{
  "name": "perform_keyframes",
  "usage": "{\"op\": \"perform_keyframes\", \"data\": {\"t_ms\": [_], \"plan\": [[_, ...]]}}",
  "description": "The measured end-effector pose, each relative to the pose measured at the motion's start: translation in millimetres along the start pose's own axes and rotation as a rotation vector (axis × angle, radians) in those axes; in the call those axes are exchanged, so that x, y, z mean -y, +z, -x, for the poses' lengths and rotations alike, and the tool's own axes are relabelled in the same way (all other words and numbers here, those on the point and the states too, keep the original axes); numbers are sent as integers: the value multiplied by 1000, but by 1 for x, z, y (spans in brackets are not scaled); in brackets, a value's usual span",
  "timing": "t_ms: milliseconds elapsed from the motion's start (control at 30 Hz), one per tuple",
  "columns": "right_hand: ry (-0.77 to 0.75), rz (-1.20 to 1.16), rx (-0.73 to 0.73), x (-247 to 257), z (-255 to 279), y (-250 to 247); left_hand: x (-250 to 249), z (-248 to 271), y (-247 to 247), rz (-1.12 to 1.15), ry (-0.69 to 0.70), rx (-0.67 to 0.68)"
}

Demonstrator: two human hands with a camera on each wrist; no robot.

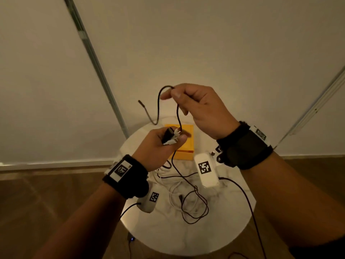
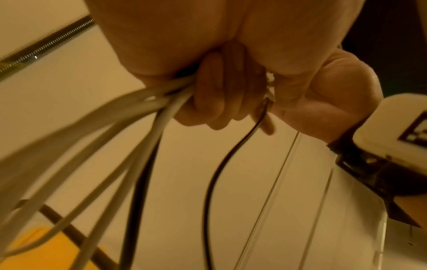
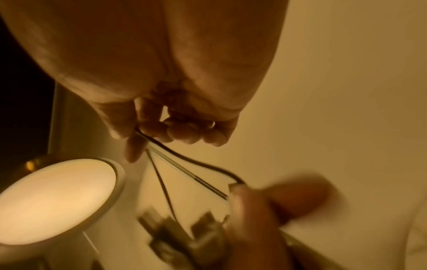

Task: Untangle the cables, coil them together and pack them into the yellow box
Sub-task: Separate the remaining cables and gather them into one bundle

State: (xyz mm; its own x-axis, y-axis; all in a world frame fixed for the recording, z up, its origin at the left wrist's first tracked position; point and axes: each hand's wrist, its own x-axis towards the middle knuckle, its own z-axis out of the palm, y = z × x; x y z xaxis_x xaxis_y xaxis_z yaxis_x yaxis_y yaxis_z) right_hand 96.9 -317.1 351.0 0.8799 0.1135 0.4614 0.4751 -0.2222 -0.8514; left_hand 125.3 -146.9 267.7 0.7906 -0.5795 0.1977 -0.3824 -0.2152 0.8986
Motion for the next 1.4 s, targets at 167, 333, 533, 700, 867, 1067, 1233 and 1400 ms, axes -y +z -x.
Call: {"op": "perform_keyframes", "data": {"t_ms": [167,333,533,700,867,1067,1233,1400], "plan": [[205,-569,-158,14,-11,-24,2,6,-4,41,4,-35],[202,-722,-202,42,-18,-76,8,9,-9,-53,-58,-55],[119,-305,-316,66,-2,-93,18,11,-9,228,-172,-312],[106,215,-13,38,8,-37,-6,1,-18,677,-230,-365],[117,607,440,3,38,21,-29,0,-11,630,-38,-264],[108,668,488,-19,59,37,-31,3,-15,604,-184,-422],[-14,607,261,-26,54,41,-44,1,-16,687,-190,-545],[156,149,143,-28,48,57,-56,0,-8,721,-144,-524]]}}
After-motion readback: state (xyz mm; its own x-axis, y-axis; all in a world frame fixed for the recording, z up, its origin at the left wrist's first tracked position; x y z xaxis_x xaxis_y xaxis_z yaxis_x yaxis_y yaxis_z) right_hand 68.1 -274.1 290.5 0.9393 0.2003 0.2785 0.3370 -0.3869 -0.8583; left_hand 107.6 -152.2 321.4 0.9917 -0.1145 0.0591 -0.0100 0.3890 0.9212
